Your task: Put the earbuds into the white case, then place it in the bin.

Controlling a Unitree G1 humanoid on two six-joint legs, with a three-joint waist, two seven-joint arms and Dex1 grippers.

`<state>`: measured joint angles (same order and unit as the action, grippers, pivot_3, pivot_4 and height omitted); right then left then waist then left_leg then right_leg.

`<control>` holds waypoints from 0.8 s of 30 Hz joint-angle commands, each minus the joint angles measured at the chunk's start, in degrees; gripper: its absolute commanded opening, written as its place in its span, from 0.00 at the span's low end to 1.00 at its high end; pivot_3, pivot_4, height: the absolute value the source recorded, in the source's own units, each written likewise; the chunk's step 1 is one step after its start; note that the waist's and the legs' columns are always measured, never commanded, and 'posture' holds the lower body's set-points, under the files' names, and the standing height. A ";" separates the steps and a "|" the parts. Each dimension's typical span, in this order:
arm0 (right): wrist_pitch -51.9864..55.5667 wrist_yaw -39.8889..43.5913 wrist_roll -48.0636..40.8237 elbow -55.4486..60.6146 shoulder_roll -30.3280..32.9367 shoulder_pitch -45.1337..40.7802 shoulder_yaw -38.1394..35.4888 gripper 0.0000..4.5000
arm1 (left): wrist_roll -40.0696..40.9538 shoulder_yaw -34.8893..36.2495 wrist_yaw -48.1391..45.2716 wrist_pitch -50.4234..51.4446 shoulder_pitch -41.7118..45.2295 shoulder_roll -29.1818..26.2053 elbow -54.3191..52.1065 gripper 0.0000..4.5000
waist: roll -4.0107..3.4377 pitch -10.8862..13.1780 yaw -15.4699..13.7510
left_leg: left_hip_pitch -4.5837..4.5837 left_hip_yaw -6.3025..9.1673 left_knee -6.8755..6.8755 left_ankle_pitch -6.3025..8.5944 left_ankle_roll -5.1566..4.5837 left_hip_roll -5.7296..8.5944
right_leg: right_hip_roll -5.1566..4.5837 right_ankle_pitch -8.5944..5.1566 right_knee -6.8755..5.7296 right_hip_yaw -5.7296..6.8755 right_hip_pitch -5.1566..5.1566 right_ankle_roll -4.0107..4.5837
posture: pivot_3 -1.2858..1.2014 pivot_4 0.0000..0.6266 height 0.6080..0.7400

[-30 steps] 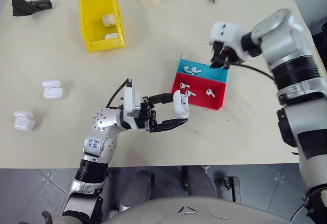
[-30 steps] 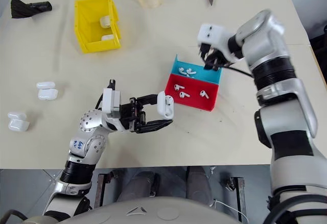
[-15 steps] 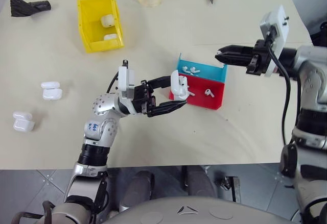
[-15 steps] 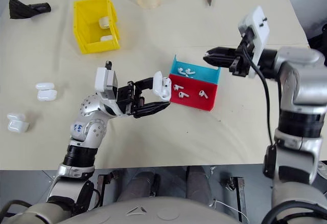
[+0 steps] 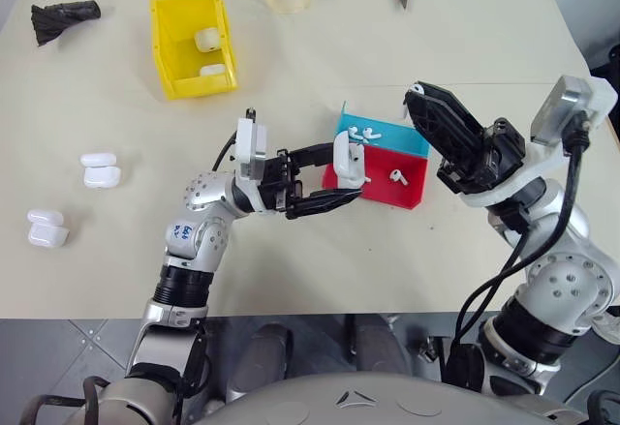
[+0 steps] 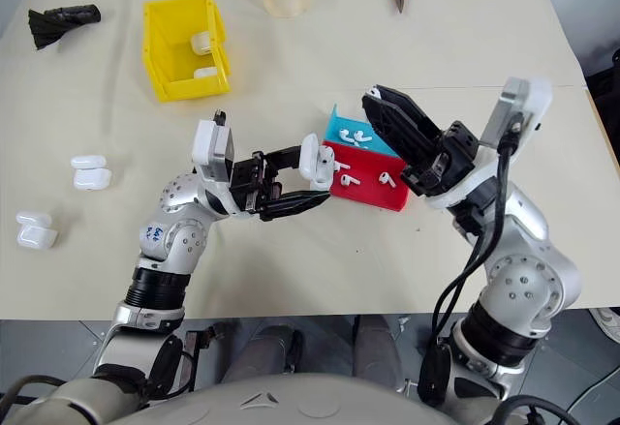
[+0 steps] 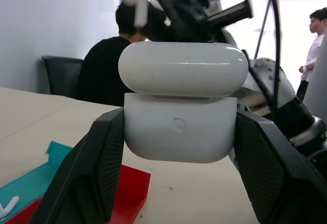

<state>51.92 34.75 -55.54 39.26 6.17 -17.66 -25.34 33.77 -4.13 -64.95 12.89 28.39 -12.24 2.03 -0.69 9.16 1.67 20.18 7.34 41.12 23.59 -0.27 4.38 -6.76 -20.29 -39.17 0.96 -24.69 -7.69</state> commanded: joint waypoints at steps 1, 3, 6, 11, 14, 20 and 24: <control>-3.32 -3.12 -4.68 4.03 0.74 2.01 3.03 0.12 | 1.47 0.89 0.52 0.54 1.69 0.89 -0.20 0.62 | 0.00 0.00 0.01 | -0.01 0.01 0.00 0.00 0.00 0.00 | 0.00 0.00 0.00 0.01 0.02 0.00 | 0.52 0.24 1.00; -5.45 -3.89 -4.67 4.13 0.77 3.75 4.79 0.12 | 1.90 1.19 0.59 0.91 2.38 1.34 0.11 0.62 | 0.00 0.00 -0.06 | -0.04 0.00 -0.04 0.00 0.00 0.00 | 0.01 0.00 0.01 0.01 0.03 0.00 | 0.52 0.24 1.00; -8.72 -4.26 -3.77 3.64 1.03 5.70 7.50 0.12 | 1.72 1.26 0.09 0.75 2.90 1.64 0.43 0.62 | 0.00 0.00 -0.03 | -0.03 0.00 -0.05 0.00 -0.01 0.00 | 0.02 0.00 0.01 0.00 0.03 0.00 | 0.52 0.24 1.00; -13.66 -4.71 -1.53 2.68 0.59 8.32 12.29 0.12 | 1.84 1.04 -1.32 -0.48 2.26 2.08 -0.47 0.62 | 0.00 0.00 -0.02 | -0.05 0.00 -0.06 0.00 -0.01 -0.03 | 0.06 0.00 0.02 0.02 0.05 0.00 | 0.52 0.24 1.00; -16.57 -4.04 0.64 2.30 0.53 11.18 15.78 0.12 | 2.09 1.03 -1.86 -0.54 1.60 2.40 -1.23 0.62 | 0.00 0.00 -0.05 | -0.05 0.00 -0.07 0.01 -0.01 -0.02 | 0.06 0.00 0.06 0.02 0.07 0.00 | 0.52 0.24 1.00; -19.65 -2.48 1.57 1.85 3.00 14.61 19.05 0.12 | 1.96 1.60 -2.31 -2.26 1.33 3.01 -0.89 0.62 | 0.00 0.00 -0.07 | -0.06 0.00 -0.10 0.01 -0.01 -0.02 | 0.07 0.00 0.11 0.03 0.10 0.00 | 0.52 0.24 1.00; -21.47 -2.16 1.69 1.25 4.37 15.91 19.94 0.12 | 2.09 1.80 -2.53 -3.33 1.28 3.47 -0.69 0.62 | 0.00 0.00 -0.08 | -0.06 -0.01 -0.10 0.01 -0.01 -0.03 | 0.08 0.00 0.16 0.04 0.12 0.00 | 0.52 0.24 1.00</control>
<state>32.07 31.93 -53.88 40.07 10.18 -2.24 -5.80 34.43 -2.82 -66.93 10.81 29.28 -9.30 2.97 -0.69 9.16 1.59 20.12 7.33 41.02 23.60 -0.28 4.35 -6.68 -20.29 -39.00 1.00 -24.57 -7.69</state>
